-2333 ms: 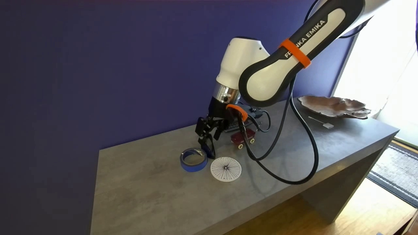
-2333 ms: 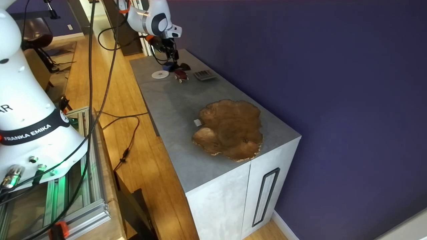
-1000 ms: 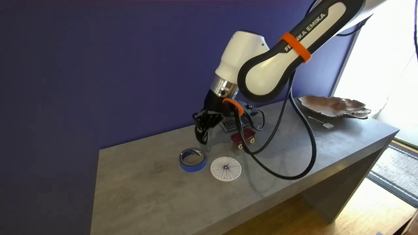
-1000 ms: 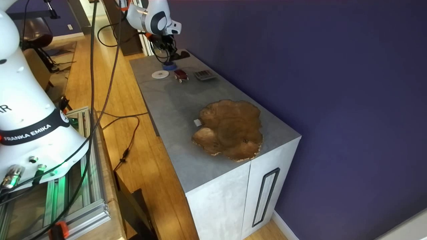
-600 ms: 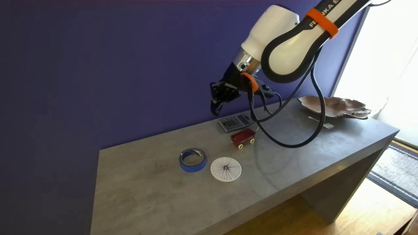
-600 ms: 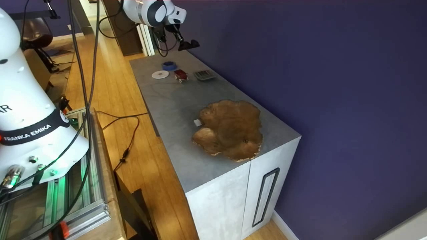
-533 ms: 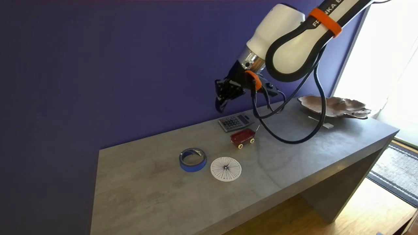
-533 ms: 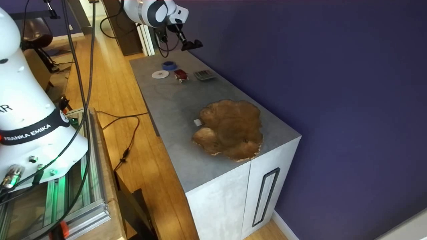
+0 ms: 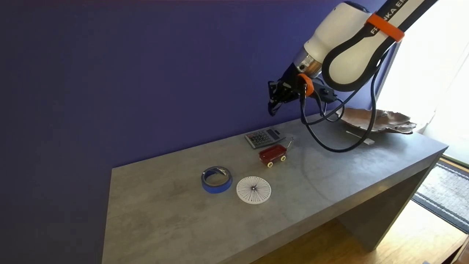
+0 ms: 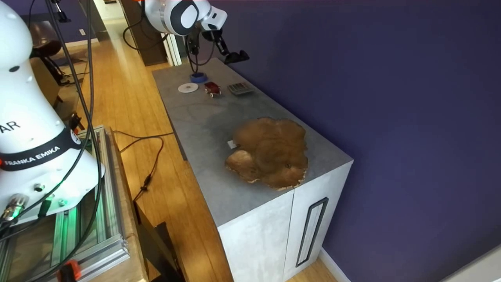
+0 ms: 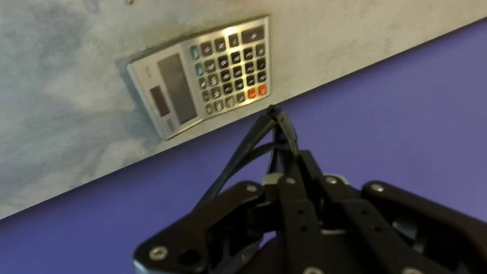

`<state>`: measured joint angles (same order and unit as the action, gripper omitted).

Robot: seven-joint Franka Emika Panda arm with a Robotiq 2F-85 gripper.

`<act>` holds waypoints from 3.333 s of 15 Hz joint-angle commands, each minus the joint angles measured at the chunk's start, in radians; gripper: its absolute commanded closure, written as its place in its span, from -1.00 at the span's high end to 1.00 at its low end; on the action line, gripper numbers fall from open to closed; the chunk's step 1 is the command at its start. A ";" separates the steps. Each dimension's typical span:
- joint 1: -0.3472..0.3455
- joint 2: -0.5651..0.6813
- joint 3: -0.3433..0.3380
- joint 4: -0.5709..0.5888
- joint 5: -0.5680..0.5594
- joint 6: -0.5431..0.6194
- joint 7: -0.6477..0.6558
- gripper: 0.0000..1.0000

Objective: Pick up the black shades and put them in the brown bowl

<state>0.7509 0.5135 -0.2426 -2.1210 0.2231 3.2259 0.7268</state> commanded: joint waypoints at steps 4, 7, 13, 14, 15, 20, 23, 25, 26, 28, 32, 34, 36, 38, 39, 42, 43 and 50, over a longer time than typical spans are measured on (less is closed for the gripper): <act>0.126 -0.046 -0.372 -0.178 0.058 -0.017 0.082 -0.97; 0.152 -0.069 -0.496 -0.309 0.071 -0.030 0.104 -0.97; 0.091 -0.075 -0.491 -0.361 0.074 -0.006 0.106 -0.89; 0.093 -0.083 -0.490 -0.365 0.075 -0.006 0.108 -0.97; 0.069 -0.117 -0.487 -0.371 0.057 -0.043 0.084 -0.97; -0.106 -0.199 -0.455 -0.374 0.016 -0.218 -0.097 -0.97; -0.322 -0.240 -0.289 -0.338 0.037 -0.270 -0.235 -0.97; -0.474 -0.231 -0.135 -0.302 0.068 -0.332 -0.287 -0.97; -0.541 -0.216 -0.066 -0.288 0.068 -0.352 -0.296 -0.97; -0.603 -0.173 -0.006 -0.267 0.051 -0.357 -0.286 -0.97; -0.699 -0.100 0.082 -0.226 0.077 -0.340 -0.296 -0.97; -0.728 -0.062 0.123 -0.206 0.090 -0.308 -0.296 -0.97; -0.751 -0.029 0.153 -0.175 0.101 -0.304 -0.287 -0.97; -0.767 -0.033 0.171 -0.168 0.117 -0.309 -0.286 -0.36; -0.752 -0.048 0.155 -0.180 0.110 -0.311 -0.267 -0.26; -0.639 -0.132 0.010 -0.291 0.024 -0.250 -0.184 0.17; -0.613 -0.171 -0.028 -0.350 -0.002 -0.200 -0.199 0.30; -0.608 -0.249 -0.053 -0.530 -0.034 0.077 -0.350 0.78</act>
